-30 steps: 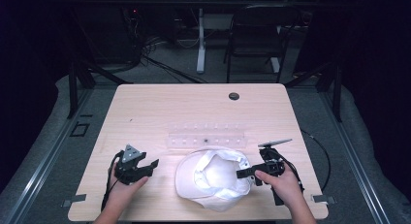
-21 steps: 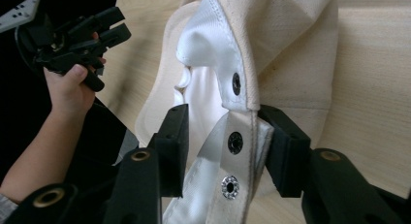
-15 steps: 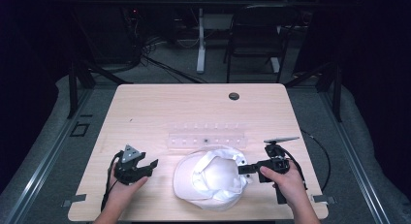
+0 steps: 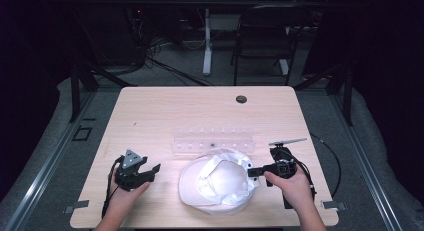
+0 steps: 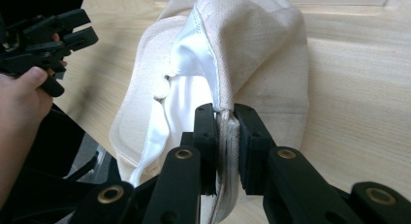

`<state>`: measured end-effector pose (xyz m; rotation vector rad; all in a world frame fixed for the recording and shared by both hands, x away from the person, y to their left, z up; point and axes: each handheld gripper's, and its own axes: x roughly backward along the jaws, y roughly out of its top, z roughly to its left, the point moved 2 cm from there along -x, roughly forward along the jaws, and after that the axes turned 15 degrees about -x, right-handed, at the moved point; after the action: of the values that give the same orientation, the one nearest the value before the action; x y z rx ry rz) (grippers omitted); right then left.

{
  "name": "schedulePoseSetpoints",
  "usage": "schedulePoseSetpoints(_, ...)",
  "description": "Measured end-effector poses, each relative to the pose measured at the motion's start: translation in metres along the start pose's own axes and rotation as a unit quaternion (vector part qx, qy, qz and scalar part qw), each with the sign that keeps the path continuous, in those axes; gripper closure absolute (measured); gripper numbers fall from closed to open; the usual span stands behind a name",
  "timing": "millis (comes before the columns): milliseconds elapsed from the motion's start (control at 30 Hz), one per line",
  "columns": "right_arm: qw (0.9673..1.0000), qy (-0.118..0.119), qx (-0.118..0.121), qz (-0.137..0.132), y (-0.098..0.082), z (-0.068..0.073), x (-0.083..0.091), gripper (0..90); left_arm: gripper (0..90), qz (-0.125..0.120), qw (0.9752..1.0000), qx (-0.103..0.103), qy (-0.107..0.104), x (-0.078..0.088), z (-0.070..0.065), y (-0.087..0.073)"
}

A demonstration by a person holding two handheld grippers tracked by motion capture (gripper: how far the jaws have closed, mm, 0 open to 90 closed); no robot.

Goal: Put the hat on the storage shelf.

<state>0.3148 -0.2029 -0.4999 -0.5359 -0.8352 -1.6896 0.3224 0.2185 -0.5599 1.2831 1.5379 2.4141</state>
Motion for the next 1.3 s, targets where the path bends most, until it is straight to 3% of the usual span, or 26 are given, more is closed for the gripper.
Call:
schedulePoseSetpoints(200, 1.0000, -0.006, -0.001, -0.003, 0.003, 0.002, -0.001, 80.9, 41.5, 0.002, 1.0000, -0.002, 0.002, 0.000, -0.002, 0.000)
schedulePoseSetpoints(333, 0.9997, -0.014, 0.009, 0.019, 0.007, 0.005, -0.001, 81.1, 41.5, 0.003, 1.0000, -0.006, -0.001, -0.002, -0.005, 0.001)
schedulePoseSetpoints(400, 0.9988, -0.035, 0.013, 0.033, 0.014, 0.008, 0.000, 81.1, 41.5, 0.005, 0.9999, -0.009, -0.003, -0.003, -0.006, 0.001)
schedulePoseSetpoints(433, 0.9988, -0.035, 0.013, 0.033, 0.014, 0.008, 0.000, 81.1, 41.5, 0.007, 0.9999, -0.012, -0.005, -0.003, -0.007, 0.001)
schedulePoseSetpoints(467, 0.9969, -0.060, 0.017, 0.048, 0.019, 0.012, 0.001, 81.1, 41.5, 0.007, 0.9998, -0.016, -0.006, -0.003, -0.008, 0.002)
schedulePoseSetpoints(500, 0.9969, -0.060, 0.017, 0.048, 0.019, 0.012, 0.001, 81.1, 41.5, 0.007, 0.9997, -0.020, -0.007, -0.003, -0.009, 0.002)
schedulePoseSetpoints(533, 0.9944, -0.088, 0.022, 0.055, 0.024, 0.017, 0.002, 81.1, 41.5, 0.002, 0.9997, -0.022, -0.008, -0.003, -0.011, 0.003)
schedulePoseSetpoints(600, 0.9931, -0.101, 0.019, 0.057, 0.026, 0.020, 0.002, 81.1, 41.5, 0.004, 0.9996, -0.026, -0.010, -0.003, -0.011, 0.003)
schedulePoseSetpoints(633, 0.9903, -0.119, 0.020, 0.069, 0.030, 0.026, 0.001, 81.1, 41.5, 0.003, 0.9996, -0.027, -0.011, -0.003, -0.013, 0.003)
schedulePoseSetpoints(700, 0.9875, -0.132, 0.023, 0.084, 0.033, 0.030, 0.000, 81.0, 41.5, 0.003, 0.9995, -0.029, -0.012, -0.003, -0.014, 0.003)
schedulePoseSetpoints(767, 0.9869, -0.133, 0.020, 0.088, 0.034, 0.032, -0.001, 81.1, 41.6, 0.003, 0.9995, -0.029, -0.014, -0.003, -0.014, 0.003)
schedulePoseSetpoints(833, 0.9840, -0.143, 0.015, 0.104, 0.039, 0.037, -0.001, 81.1, 41.5, 0.002, 0.9995, -0.028, -0.014, -0.004, -0.015, 0.003)
schedulePoseSetpoints(900, 0.9846, -0.145, 0.009, 0.097, 0.039, 0.039, -0.002, 81.1, 41.6, 0.003, 0.9995, -0.030, -0.013, -0.004, -0.016, 0.003)
schedulePoseSetpoints(933, 0.9820, -0.153, 0.014, 0.110, 0.041, 0.041, -0.001, 81.2, 41.6, 0.004, 0.9994, -0.030, -0.014, -0.004, -0.016, 0.003)
schedulePoseSetpoints(967, 0.9827, -0.154, 0.005, 0.103, 0.041, 0.044, -0.003, 81.2, 41.6, 0.002, 0.9995, -0.028, -0.013, -0.004, -0.016, 0.003)
schedulePoseSetpoints(1000, 0.9807, -0.160, 0.009, 0.112, 0.041, 0.048, -0.003, 81.3, 41.7, 0.002, 0.9995, -0.028, -0.012, -0.004, -0.016, 0.003)
schedulePoseSetpoints(1033, 0.9807, -0.160, 0.009, 0.112, 0.041, 0.048, -0.003, 81.3, 41.7, 0.004, 0.9996, -0.027, -0.011, -0.004, -0.015, 0.003)
schedulePoseSetpoints(1100, 0.9754, -0.176, 0.017, 0.132, 0.043, 0.052, -0.003, 81.4, 41.7, 0.004, 0.9996, -0.025, -0.013, -0.005, -0.015, 0.002)
schedulePoseSetpoints(1133, 0.9771, -0.173, 0.010, 0.124, 0.042, 0.055, -0.006, 81.4, 41.7, 0.005, 0.9996, -0.026, -0.013, -0.005, -0.015, 0.002)
schedulePoseSetpoints(1200, 0.9727, -0.184, 0.015, 0.141, 0.045, 0.060, -0.004, 81.3, 41.8, 0.003, 0.9996, -0.025, -0.012, -0.005, -0.015, 0.002)
schedulePoseSetpoints(1233, 0.9745, -0.182, 0.004, 0.130, 0.044, 0.062, -0.006, 81.3, 41.8, 0.003, 0.9996, -0.025, -0.013, -0.005, -0.015, 0.002)
schedulePoseSetpoints(1300, 0.9733, -0.187, 0.002, 0.133, 0.046, 0.066, -0.004, 81.3, 41.7, 0.004, 0.9996, -0.026, -0.014, -0.005, -0.015, 0.002)
